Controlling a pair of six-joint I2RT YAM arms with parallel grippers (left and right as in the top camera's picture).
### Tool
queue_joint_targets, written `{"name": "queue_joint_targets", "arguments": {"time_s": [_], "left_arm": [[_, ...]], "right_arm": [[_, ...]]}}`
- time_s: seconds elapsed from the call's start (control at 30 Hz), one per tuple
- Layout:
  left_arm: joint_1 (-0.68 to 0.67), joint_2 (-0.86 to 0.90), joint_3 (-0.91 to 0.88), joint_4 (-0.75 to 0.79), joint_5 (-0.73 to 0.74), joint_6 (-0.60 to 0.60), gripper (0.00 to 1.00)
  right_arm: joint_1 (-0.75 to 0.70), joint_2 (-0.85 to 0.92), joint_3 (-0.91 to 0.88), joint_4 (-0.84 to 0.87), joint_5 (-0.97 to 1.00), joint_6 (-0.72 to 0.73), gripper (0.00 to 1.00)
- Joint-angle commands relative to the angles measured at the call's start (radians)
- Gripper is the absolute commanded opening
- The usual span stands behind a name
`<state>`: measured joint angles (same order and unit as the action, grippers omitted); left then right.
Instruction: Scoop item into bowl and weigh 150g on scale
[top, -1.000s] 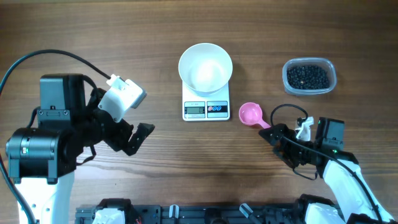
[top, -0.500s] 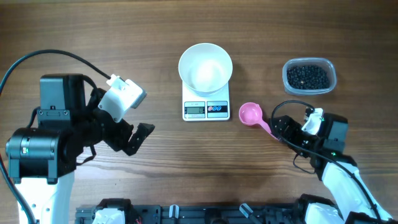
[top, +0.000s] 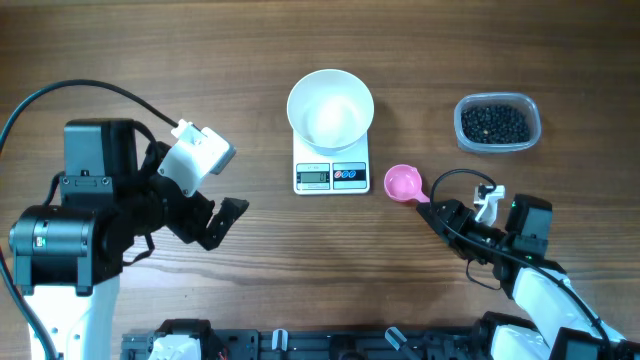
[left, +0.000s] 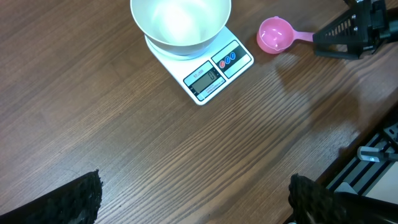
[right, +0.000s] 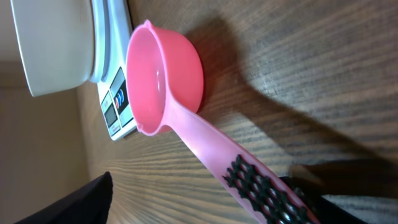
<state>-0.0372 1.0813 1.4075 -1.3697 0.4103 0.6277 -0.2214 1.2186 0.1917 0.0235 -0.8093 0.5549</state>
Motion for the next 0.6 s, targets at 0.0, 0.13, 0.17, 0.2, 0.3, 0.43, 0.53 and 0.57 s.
{"name": "queue_joint_targets", "arguments": {"time_s": [0.0, 0.13, 0.17, 0.2, 0.3, 0.43, 0.53, 0.57], "left_arm": [[0.007, -0.003, 0.016, -0.001, 0.016, 0.019, 1.0], [0.007, -0.003, 0.016, -0.001, 0.016, 0.019, 1.0], [0.007, -0.003, 0.016, -0.001, 0.016, 0.019, 1.0], [0.007, -0.003, 0.016, -0.001, 0.016, 0.019, 1.0], [0.007, -0.003, 0.016, -0.001, 0.016, 0.019, 1.0], [0.007, -0.003, 0.016, -0.001, 0.016, 0.019, 1.0], [0.007, -0.003, 0.016, -0.001, 0.016, 0.019, 1.0], [0.007, -0.003, 0.016, -0.001, 0.016, 0.019, 1.0]], "right_arm": [[0.001, 0.036, -0.054, -0.024, 0.093, 0.029, 0.82], [0.001, 0.036, -0.054, -0.011, 0.128, 0.028, 0.78], [0.001, 0.036, -0.054, -0.008, 0.138, 0.027, 0.78], [0.001, 0.036, -0.054, -0.001, 0.14, 0.019, 0.78], [0.001, 0.036, -0.054, 0.024, 0.144, 0.004, 0.78], [0.001, 0.036, -0.054, 0.066, 0.173, 0.006, 0.75], [0.001, 0.036, -0.054, 0.082, 0.173, 0.013, 0.63], [0.001, 0.036, -0.054, 0.081, 0.173, 0.013, 0.6]]}}
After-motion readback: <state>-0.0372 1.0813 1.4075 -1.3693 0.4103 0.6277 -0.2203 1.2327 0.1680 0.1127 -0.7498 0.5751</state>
